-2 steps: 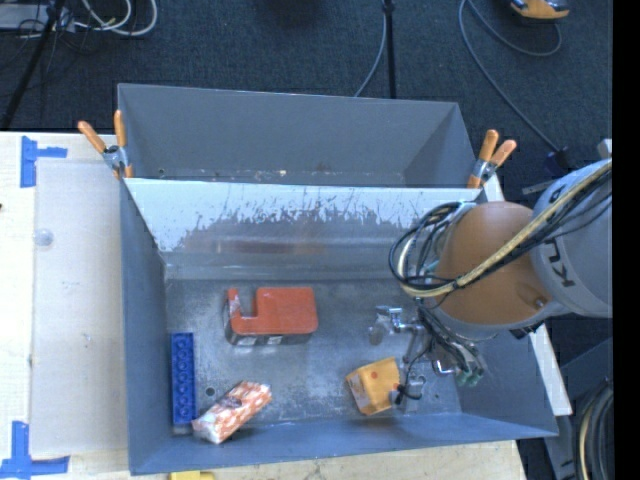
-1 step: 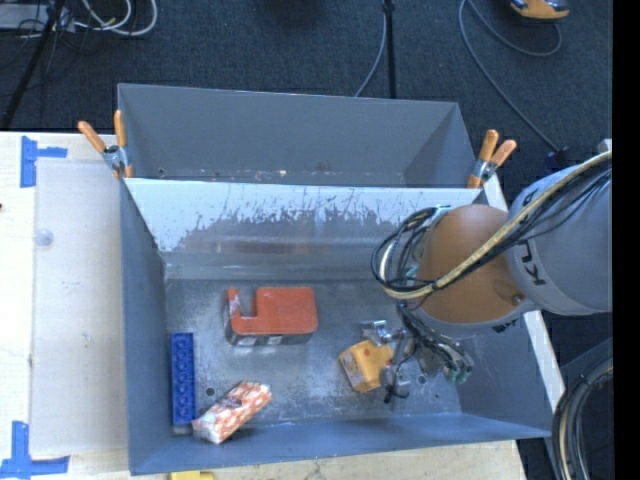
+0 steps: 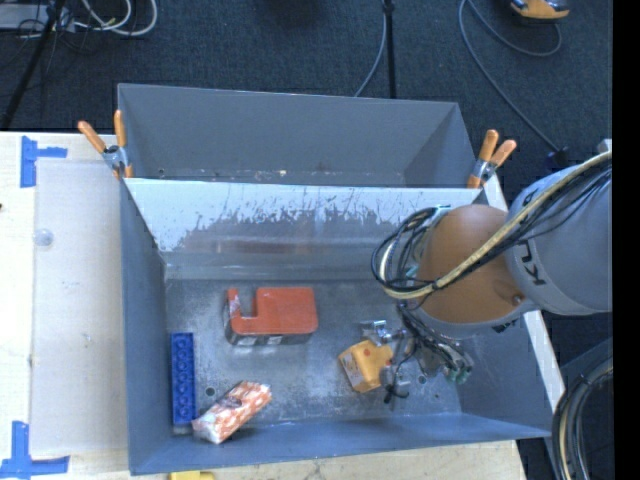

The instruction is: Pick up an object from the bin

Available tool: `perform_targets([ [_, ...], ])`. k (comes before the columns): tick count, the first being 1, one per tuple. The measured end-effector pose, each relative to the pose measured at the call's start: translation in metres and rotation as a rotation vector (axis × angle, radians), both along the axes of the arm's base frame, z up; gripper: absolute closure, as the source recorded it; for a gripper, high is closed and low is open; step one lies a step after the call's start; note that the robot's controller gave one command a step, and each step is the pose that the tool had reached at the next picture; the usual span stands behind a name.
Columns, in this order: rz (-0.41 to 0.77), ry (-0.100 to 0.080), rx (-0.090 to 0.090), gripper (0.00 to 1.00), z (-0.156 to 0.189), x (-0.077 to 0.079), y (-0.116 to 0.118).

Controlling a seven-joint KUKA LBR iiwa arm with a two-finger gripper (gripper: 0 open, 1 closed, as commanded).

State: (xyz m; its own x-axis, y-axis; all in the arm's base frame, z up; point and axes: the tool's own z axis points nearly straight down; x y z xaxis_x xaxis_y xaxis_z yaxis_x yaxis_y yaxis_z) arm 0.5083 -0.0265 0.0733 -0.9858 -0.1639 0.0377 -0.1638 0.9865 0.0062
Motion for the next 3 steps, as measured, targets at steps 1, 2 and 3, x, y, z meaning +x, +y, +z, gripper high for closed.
perform_targets([
  [1, 0.004, -0.013, 0.0, 1.0, 0.04, 0.003, 0.003],
  [2, -0.001, -0.012, 0.0, 1.0, 0.063, 0.005, 0.007],
  [3, -0.078, -0.021, -0.001, 1.0, 0.088, 0.016, 0.011],
])
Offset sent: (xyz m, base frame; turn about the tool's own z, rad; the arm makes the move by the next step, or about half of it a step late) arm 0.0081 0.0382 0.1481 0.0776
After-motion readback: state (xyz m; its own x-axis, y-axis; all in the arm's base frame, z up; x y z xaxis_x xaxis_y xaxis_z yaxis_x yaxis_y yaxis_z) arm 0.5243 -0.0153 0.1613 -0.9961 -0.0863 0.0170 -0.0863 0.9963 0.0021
